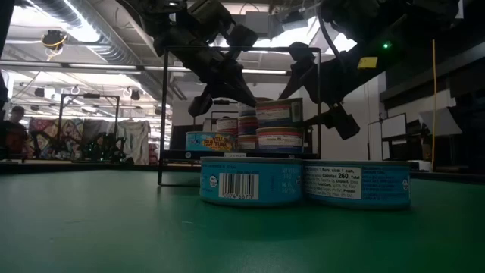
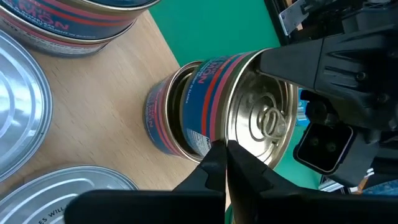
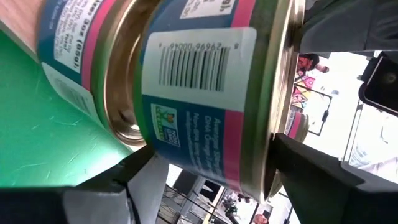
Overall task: Stack canned seafood by type on shelf
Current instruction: Stack the dark blue tuna can on top of the dark blue tuna can on the shelf
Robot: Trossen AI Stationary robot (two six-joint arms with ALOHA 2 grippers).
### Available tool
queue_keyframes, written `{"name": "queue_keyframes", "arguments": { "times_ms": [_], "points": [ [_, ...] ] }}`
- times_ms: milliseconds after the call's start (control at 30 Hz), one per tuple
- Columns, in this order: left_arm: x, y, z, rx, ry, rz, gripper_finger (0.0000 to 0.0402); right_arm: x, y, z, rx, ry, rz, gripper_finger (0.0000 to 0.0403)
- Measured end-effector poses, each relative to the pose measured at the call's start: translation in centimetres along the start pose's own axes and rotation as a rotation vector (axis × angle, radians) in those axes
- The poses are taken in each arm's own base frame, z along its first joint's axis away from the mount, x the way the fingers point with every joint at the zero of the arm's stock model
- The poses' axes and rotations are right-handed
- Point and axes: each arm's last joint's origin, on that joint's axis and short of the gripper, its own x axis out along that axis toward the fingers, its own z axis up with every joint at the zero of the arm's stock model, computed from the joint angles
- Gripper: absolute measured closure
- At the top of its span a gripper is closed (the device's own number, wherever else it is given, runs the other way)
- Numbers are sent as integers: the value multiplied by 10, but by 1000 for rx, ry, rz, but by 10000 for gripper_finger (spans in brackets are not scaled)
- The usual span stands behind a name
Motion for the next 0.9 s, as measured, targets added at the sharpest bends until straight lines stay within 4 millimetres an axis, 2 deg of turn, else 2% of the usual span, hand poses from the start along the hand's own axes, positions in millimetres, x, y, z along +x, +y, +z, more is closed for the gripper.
{"name": "queue_keyframes", "arguments": {
  "times_ms": [333,600,900],
  "points": [
    [0,2,-2,-7,29,14,401,0,0,-1,1,10,-1,123],
    [0,3,-6,-7,73,9,401,0,0,-6,-1,175,-18,123],
    [0,3,-5,-7,58,11,401,0,0,-6,0,166,-17,123]
  ]
}}
